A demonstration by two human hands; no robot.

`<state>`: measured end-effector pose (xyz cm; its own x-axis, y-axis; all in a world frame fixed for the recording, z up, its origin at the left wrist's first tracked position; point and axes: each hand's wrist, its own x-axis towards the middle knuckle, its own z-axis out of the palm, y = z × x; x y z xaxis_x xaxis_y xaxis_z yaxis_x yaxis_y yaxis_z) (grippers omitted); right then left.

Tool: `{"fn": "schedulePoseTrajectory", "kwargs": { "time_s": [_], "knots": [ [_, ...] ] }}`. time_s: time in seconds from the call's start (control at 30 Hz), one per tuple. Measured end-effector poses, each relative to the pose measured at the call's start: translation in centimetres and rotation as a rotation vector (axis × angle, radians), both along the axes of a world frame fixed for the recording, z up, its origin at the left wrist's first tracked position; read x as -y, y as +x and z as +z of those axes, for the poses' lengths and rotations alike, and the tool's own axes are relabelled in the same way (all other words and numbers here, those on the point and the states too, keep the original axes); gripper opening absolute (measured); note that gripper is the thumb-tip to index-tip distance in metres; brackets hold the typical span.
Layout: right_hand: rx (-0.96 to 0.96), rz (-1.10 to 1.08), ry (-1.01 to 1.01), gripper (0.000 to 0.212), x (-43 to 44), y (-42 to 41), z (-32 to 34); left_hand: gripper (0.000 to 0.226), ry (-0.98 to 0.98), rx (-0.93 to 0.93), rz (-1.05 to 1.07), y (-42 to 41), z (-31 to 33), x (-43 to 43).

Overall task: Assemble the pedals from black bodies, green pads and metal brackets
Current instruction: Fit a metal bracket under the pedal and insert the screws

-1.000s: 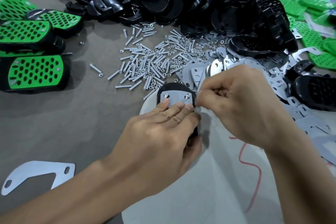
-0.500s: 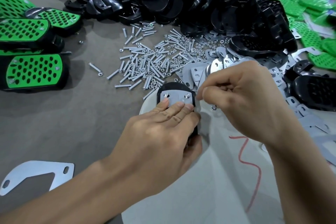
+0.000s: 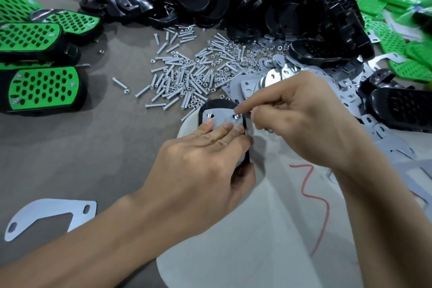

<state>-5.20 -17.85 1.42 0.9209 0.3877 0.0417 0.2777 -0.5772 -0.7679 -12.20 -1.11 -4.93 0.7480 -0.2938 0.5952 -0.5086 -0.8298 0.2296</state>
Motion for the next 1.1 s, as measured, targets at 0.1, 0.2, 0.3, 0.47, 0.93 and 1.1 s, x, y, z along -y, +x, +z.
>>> {"fn": "schedulePoseTrajectory", "kwargs": {
  "time_s": [0.1,0.2,0.3,0.47,0.93,1.1],
  "knots": [
    [0.012,-0.017,0.006,0.029,0.03,0.21,-0.12,0.029,0.001,0.004,0.0,0.04,-0.06,0.04],
    [0.014,-0.021,-0.022,0.026,0.01,0.29,-0.34,0.031,0.006,0.011,0.001,0.06,-0.05,0.03],
    [0.001,-0.02,-0.066,0.021,0.36,0.41,-0.35,0.029,0.002,0.024,0.002,0.08,-0.05,0.08],
    [-0.041,0.008,0.055,0.029,0.24,0.32,-0.38,0.029,-0.004,0.037,-0.001,0.16,-0.11,0.08],
    [0.051,0.002,-0.072,0.019,0.41,0.55,-0.68,0.034,-0.027,0.078,0.007,0.23,-0.35,0.27],
    [-0.026,0.06,0.032,0.02,0.09,0.22,-0.63,0.031,-0.02,0.083,0.016,0.31,-0.47,0.27]
  ]
}}
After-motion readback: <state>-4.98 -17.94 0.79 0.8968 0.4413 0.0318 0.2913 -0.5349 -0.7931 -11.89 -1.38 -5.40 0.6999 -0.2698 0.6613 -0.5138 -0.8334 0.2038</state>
